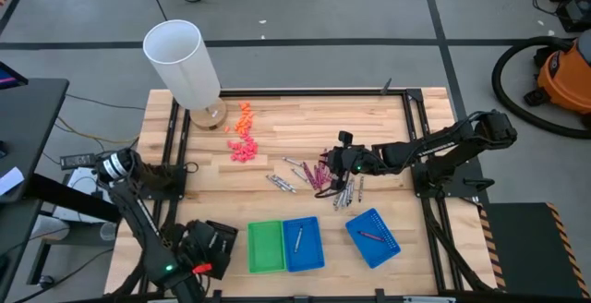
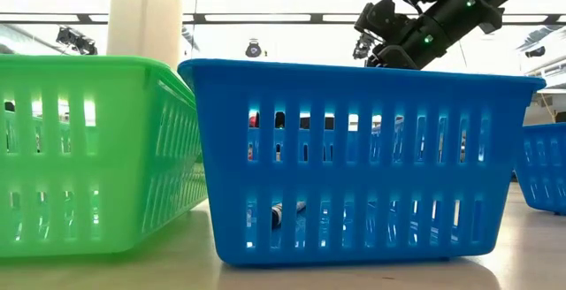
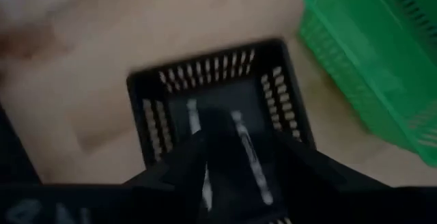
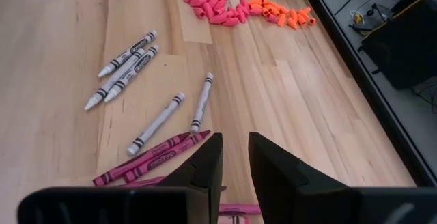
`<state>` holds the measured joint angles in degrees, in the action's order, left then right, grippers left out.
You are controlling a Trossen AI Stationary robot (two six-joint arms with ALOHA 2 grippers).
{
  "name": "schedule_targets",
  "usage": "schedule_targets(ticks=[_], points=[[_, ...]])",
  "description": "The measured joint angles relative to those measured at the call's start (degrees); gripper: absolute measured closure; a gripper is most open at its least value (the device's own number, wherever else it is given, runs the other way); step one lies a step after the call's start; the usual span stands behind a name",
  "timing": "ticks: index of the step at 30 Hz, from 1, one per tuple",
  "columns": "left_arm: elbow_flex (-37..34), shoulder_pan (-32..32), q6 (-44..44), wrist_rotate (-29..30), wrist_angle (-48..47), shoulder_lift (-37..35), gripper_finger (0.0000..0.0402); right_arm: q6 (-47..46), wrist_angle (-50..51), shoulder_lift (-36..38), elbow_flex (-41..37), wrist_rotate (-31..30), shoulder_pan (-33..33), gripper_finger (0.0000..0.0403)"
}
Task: Sort crayons
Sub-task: Put the white crayon into the black bin
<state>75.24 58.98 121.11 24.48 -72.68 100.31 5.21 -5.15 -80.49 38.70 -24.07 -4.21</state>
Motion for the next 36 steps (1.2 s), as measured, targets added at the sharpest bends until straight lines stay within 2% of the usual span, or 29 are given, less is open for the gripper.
schedule_targets(ticks=[14, 22, 29, 36], points=[[0.07, -19.11, -39.92, 2.62, 1.14, 0.0, 0.0226, -0.56, -0.49, 0.0, 0.0, 1.7, -0.64, 0.0321], [0.07, -27.22, -65.0, 4.41, 11.43, 0.0, 0.0226, 0.36, 0.07, 0.0, 0.0, 7.94, -1.09, 0.0321], [-1.46, -34.44, -84.31, 4.29, 19.63, 0.0, 0.0226, 0.03, 0.89, 0.0, -0.02, 9.16, -1.13, 0.0321], [-6.64, -43.01, -101.21, -2.03, 30.51, 0.04, 0.0226, -0.04, -1.32, 0.0, -1.78, 9.37, -2.01, 0.0321]])
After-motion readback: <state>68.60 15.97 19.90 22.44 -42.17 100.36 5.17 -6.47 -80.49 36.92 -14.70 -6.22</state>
